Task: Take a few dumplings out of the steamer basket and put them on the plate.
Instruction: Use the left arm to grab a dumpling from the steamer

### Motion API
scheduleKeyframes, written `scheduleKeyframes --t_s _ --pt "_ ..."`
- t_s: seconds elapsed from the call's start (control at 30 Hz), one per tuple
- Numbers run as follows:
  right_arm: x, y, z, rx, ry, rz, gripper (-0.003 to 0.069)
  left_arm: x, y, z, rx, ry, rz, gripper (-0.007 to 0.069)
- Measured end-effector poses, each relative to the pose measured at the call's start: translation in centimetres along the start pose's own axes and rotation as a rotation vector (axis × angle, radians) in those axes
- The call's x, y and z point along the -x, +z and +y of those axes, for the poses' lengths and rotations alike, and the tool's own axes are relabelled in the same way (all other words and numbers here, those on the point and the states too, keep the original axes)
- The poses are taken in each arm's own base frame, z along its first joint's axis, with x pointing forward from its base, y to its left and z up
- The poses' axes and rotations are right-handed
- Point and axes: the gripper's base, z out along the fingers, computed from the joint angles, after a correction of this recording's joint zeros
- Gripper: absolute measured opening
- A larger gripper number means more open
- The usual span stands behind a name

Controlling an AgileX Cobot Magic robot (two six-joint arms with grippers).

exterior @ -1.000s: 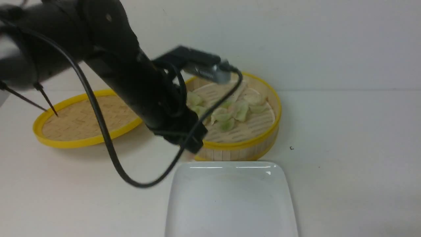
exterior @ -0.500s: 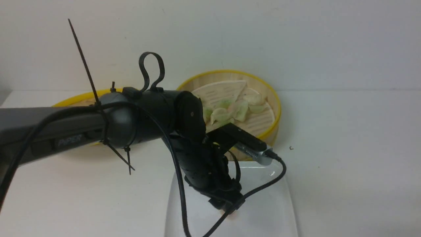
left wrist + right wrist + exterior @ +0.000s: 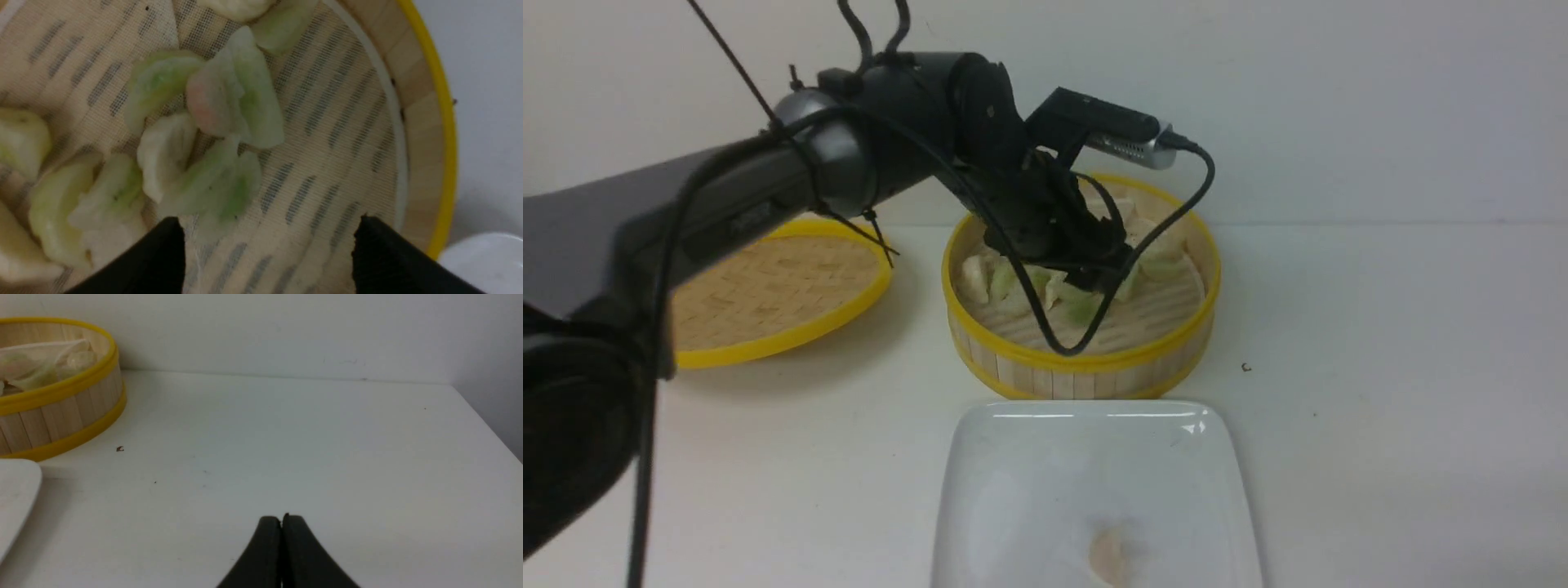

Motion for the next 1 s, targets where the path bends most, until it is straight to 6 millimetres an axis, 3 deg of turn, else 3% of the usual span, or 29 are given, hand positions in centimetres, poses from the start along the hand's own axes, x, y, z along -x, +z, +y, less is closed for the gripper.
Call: scheduleKeyframes --t_s 0.2,0.5,0.57,0.6,0.67,0.73,0.77,0.83,1.0 --pt "0.0 0.0 0.0 0.0 0.0 0.0 -0.0015 -0.9 5.2 1.4 0.082 0.083 0.037 0.0498" --pt "0.0 0.0 0.0 0.0 0.0 0.0 -0.0015 -1.1 6.0 1.5 0.084 0.088 0.049 0.0476" --pt "0.0 0.0 0.0 0.0 0.0 0.0 -0.0015 -1.1 6.0 1.5 0.076 0.081 0.052 0.0435" --pt "0.0 0.0 0.0 0.0 0.0 0.0 -0.0015 -1.2 5.9 1.5 0.075 0.088 0.058 0.0364" --pt "0.0 0.0 0.0 0.0 0.0 0.0 -0.0015 -1.2 5.9 1.5 0.076 0.09 0.061 0.0299" --pt "0.0 0.0 0.0 0.0 0.0 0.0 -0.0015 -1.2 5.7 1.5 0.072 0.086 0.07 0.0124" --pt "0.0 0.0 0.0 0.0 0.0 0.0 -0.0015 -1.2 5.5 1.5 0.069 0.085 0.074 0.0081" --pt "0.0 0.0 0.0 0.0 0.0 0.0 -0.0015 -1.2 5.1 1.3 0.058 0.078 0.095 0.0027" --pt "0.0 0.0 0.0 0.0 0.0 0.0 -0.0015 -0.7 3.1 1.0 0.049 0.078 0.097 -0.0006"
